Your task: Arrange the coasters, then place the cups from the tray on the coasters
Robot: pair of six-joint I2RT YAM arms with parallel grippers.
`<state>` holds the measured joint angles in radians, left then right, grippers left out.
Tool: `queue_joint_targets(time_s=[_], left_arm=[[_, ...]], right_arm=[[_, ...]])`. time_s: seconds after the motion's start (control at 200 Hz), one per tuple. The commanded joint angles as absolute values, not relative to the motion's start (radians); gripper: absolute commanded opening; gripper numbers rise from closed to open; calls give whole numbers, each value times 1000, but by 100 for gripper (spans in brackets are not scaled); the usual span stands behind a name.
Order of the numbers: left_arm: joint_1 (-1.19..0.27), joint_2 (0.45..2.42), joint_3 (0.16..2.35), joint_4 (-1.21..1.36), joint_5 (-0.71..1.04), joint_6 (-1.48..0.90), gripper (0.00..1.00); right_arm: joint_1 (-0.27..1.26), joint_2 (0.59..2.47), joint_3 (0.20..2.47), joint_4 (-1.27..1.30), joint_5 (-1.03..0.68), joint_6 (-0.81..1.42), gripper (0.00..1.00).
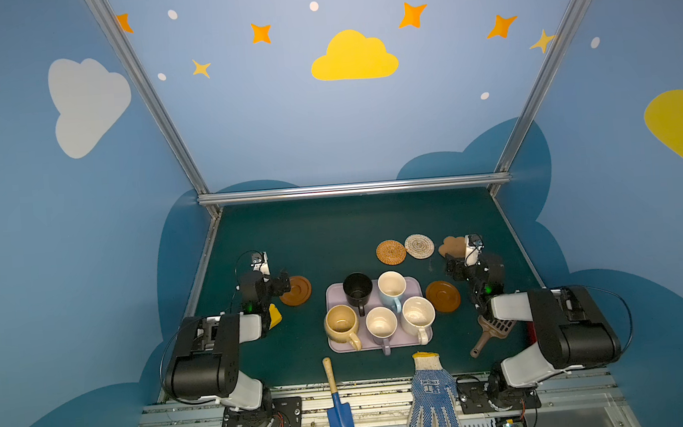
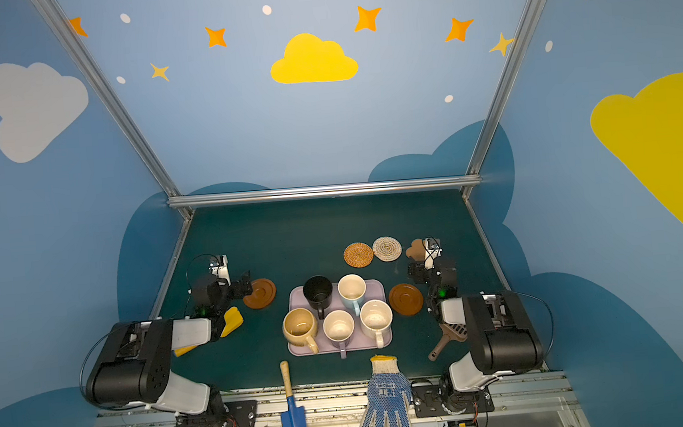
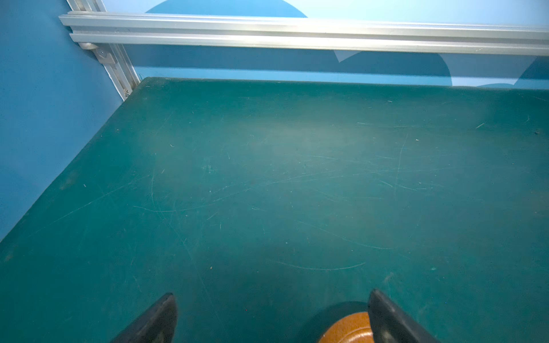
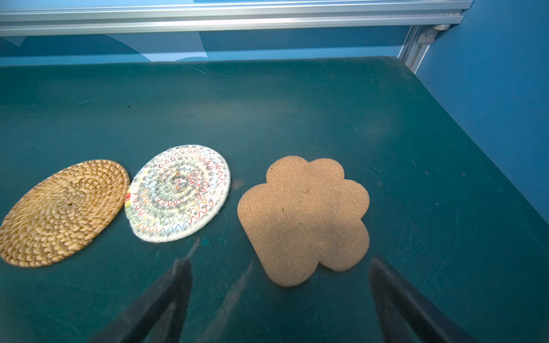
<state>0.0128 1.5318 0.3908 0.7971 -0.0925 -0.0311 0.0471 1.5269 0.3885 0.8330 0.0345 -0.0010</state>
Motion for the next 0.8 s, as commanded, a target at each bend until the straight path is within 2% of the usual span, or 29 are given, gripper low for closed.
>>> queue_joint_targets(time_s=[0.0,0.591,0.796], left_arm=[[12,1530,405,790,-85,-29,99],[12,1528,405,792,-86,-29,100],[-11,1427,391,733,-132,-19,99]], right_arm=[[42,1527,397,836,26,-7,92],[42,1523,394,844,29,-6,94],[42,1412,429,695,51,8,94]])
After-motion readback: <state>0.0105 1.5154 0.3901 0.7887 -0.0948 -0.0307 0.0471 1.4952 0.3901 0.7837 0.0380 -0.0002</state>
